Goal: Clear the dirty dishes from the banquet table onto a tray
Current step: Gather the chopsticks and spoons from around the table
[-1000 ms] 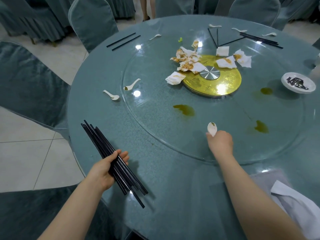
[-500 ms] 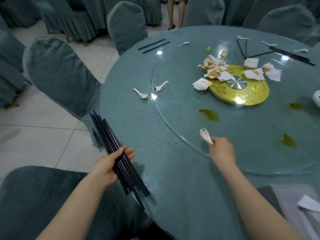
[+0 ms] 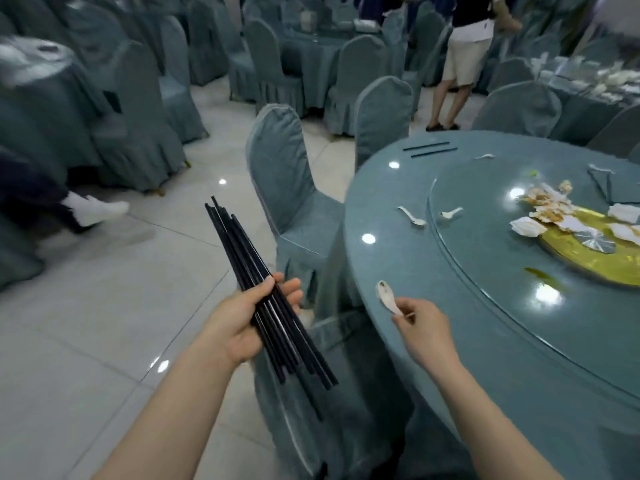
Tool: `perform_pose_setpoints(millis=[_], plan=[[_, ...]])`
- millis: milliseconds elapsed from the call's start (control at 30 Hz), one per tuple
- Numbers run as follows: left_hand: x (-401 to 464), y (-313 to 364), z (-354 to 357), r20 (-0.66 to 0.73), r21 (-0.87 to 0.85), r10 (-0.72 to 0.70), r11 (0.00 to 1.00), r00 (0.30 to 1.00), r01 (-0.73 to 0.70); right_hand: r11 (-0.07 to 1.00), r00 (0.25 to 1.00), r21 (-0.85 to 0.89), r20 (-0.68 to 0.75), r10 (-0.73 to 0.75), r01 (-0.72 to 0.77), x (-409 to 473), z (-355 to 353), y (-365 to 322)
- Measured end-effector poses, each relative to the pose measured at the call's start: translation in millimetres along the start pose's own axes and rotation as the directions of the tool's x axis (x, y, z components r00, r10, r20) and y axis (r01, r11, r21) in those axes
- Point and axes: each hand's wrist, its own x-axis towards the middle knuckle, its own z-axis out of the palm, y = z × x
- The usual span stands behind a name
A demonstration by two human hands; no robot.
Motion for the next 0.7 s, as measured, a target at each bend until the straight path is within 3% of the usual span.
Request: perform_pose_setpoints(millis=[267,400,600,700], plan=[[-53.8,81.4,-121.1,-0.131,-0.011,0.117,0.993,0.985,-0.119,0.987,0.992,0.122,0.057,-0.116,0.108,-15.5,73.0,-117.5],[-58.6,104.8,-166.8,-0.242,0.326,0.279,0.926,0.93,-0.193,0.979,0.983,0.148,0.099,-0.154,0.138,-3.5,100.5,-159.5],[-40.1,146.6,-229.4,-0.261,0.823,0.491,0.563,0.831,-0.074,0.974,0.97,0.145,0.144,-0.197,0.176,28.3,142.1,-212.5],[-18.7,173.3,-258.3,-0.183,0.982,0.58,0.146,0.794,0.12,0.977,0.969,0.133,0.163,-0.185,0.165,54.5,167.3,-234.7]])
